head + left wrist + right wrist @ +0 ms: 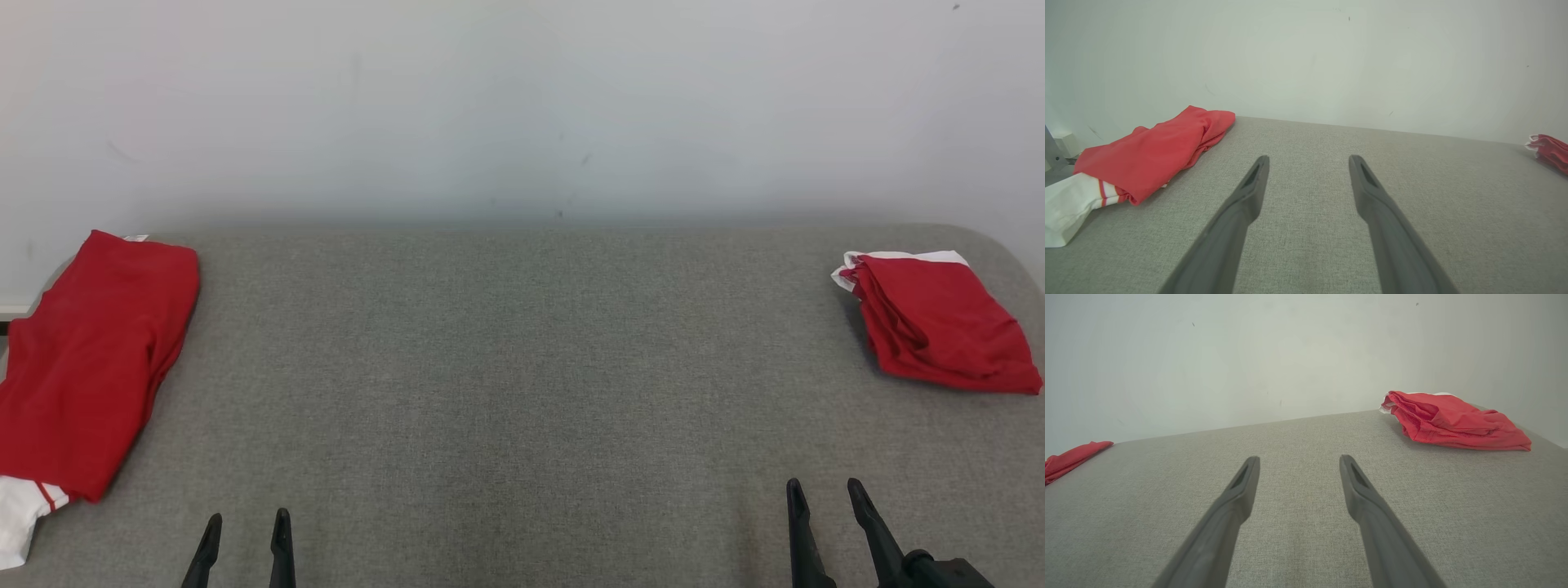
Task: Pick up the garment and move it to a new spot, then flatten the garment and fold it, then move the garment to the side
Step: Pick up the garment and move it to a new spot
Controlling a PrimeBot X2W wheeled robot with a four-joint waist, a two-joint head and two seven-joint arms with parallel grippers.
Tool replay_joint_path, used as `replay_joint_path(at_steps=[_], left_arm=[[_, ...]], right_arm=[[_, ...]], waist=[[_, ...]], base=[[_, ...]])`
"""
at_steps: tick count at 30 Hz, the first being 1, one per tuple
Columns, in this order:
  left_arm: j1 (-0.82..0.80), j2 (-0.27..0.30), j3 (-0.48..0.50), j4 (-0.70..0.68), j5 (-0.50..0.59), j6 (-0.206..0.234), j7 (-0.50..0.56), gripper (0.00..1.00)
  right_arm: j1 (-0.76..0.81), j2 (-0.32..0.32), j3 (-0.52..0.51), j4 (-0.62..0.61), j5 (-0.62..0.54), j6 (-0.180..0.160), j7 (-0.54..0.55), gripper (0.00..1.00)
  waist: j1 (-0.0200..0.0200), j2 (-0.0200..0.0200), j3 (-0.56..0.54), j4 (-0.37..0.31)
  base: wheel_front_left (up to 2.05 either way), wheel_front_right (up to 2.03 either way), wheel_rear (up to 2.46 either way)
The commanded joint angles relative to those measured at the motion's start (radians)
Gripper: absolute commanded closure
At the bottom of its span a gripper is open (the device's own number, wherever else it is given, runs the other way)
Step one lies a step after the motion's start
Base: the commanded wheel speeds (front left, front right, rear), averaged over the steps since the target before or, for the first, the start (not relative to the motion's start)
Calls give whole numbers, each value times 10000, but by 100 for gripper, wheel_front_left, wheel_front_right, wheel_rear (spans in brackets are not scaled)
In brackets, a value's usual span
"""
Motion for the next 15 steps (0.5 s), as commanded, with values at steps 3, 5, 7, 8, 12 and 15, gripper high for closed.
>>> replay_joint_path(at_steps=[3, 5, 7, 8, 12, 15], left_arm=[[-80, 47, 0, 46, 25, 18, -28, 0], [-93, 55, 5, 53, 45, 18, -28, 0], [-74, 53, 40, 49, 52, 18, -28, 0], [-80, 49, 88, 56, 52, 18, -28, 0], [-156, 31, 85, 113, 147, 18, -29, 0], [-123, 16, 88, 110, 196, 18, -28, 0]], right_arm=[[72, 28, -4, -14, 88, -16, -2, 0], [75, 27, -1, 1, 77, -16, -2, 0], [104, 25, -15, 17, 95, -16, -2, 0], [109, 25, -10, 28, 102, -16, -2, 0], [119, 25, 18, 44, 173, -16, 0, 0], [146, 24, 34, 59, 216, -16, -2, 0]], waist=[[0, 0, -4, 85], [0, 0, -16, 164], [0, 0, -37, 277], [0, 0, -39, 349], [0, 0, -52, 739], [0, 0, -76, 1122]], base=[[0, 0, 0], [0, 0, 0], [0, 0, 0], [0, 0, 0], [0, 0, 0], [0, 0, 0]])
